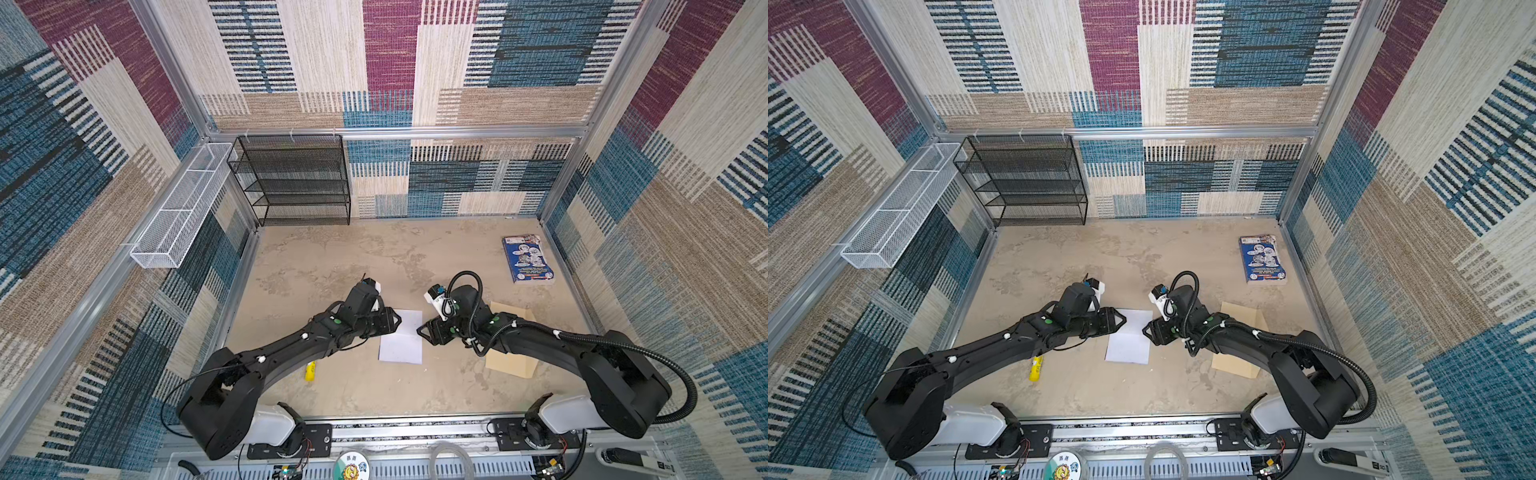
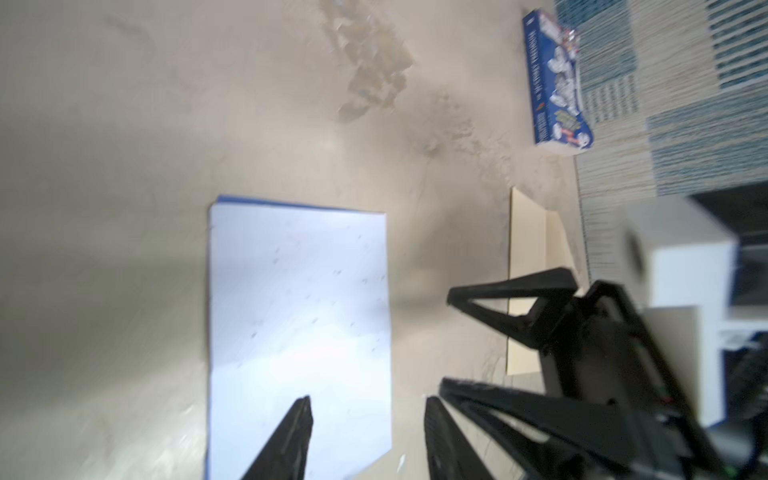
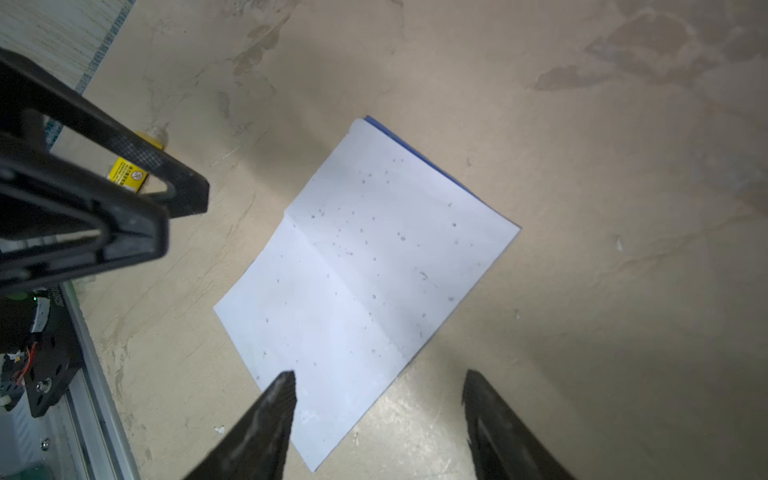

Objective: Place the letter into the envelope and seal it

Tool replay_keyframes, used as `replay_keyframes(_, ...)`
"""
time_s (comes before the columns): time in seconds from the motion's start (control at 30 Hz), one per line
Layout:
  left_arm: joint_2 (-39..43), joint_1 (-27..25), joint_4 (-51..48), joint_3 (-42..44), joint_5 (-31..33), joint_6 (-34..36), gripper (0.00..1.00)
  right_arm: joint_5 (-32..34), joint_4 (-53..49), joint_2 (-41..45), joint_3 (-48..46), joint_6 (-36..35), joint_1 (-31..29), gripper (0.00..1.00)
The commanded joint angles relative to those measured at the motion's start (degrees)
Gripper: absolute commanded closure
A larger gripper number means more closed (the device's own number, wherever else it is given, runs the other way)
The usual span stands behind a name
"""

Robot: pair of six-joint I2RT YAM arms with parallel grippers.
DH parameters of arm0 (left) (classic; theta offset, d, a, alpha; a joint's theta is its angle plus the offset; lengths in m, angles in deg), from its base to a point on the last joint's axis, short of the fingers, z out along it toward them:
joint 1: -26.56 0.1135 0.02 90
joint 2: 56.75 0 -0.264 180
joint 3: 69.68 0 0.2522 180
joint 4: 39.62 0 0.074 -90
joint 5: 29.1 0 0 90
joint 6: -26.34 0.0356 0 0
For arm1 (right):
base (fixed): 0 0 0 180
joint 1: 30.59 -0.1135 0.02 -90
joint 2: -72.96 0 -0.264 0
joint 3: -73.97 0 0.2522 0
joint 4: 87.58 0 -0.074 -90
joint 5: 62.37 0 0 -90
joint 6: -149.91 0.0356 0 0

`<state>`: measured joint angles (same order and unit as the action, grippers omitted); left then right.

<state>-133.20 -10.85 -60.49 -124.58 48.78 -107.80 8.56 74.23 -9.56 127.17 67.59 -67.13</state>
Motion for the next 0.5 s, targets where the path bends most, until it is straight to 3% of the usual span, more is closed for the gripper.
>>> replay_keyframes(0.0, 4.3, 2.2, -5.8, 3.8, 0.7, 1.1, 0.51, 1.4, -0.9, -2.0, 2.6, -6.5, -2.6, 0.34)
replay_keyframes(0.13, 10.6, 3.3, -7.3, 8.3, 1.5, -0.1, 0.51, 5.7, -1.3, -7.1, 6.3, -11.7, -7.2, 0.35)
replay_keyframes(0.47, 23.0, 4.6, -13.0, 11.9, 4.8, -0.9, 0.51, 8.6, -5.4, -18.0, 15.4, -18.6, -8.7, 0.37)
